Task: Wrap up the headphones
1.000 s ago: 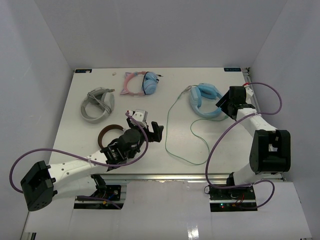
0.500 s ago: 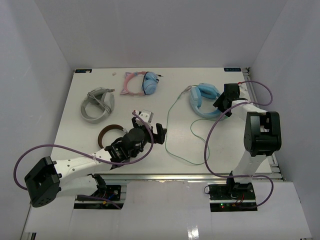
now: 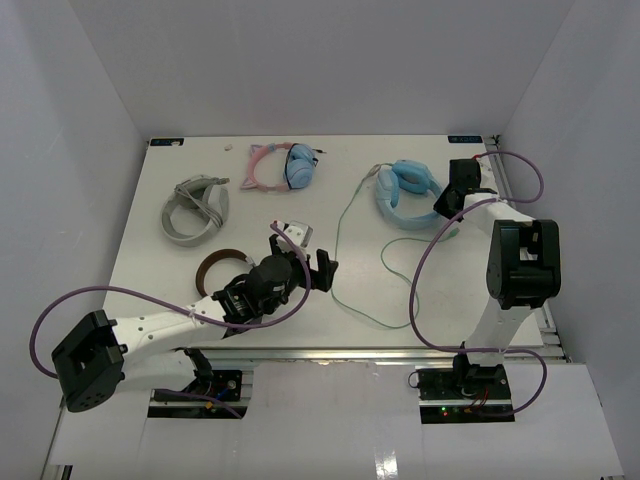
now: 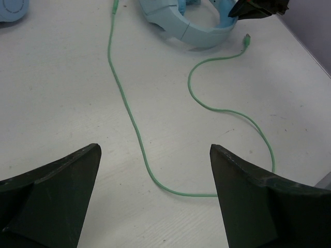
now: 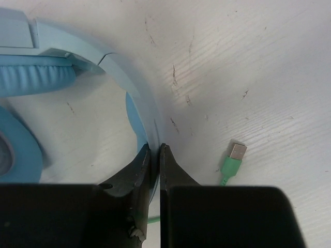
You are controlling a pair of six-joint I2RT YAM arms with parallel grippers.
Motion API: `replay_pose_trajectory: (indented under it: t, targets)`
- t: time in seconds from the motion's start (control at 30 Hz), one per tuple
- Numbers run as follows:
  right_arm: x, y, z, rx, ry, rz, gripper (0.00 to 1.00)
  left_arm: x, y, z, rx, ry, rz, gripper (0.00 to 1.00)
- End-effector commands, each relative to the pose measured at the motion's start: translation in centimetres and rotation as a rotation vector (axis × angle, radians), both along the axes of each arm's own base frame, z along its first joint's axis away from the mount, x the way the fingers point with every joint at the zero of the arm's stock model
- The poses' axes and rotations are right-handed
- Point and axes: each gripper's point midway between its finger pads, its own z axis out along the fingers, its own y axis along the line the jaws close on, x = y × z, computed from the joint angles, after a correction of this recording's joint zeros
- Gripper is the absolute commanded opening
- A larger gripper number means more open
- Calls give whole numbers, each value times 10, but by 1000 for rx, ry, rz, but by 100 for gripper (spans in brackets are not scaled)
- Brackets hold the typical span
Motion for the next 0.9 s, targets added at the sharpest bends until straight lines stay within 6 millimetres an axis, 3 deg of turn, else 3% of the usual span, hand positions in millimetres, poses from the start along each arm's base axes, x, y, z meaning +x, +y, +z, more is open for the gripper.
replay_pose_trajectory:
  t: [0.0,0.17,0.33,0.37,0.43,0.47,0.6,0.87]
  targets:
    - [12,9,19,19,-53,48,8,-12,-28,29,-69,-48,-155,97]
    - [-2,33,25,52,-60,117,8,-34,-61,37,-80,-31,-370,96]
    - [-23,59,47,70,-102,194,8,-28,-88,47,0,-85,-465,89]
    - [-25,63,50,76,-107,210,8,-27,-87,42,36,-54,-459,89]
    - [-34,76,68,84,-148,248,8,-19,-98,69,54,-87,-468,87]
    - [-41,81,68,103,-146,263,8,-18,-102,56,137,-79,-506,86]
    - [-62,109,80,196,-166,345,8,0,-120,50,317,-50,-545,75]
    - [-97,144,102,313,-246,443,8,16,-145,31,411,-5,-568,71]
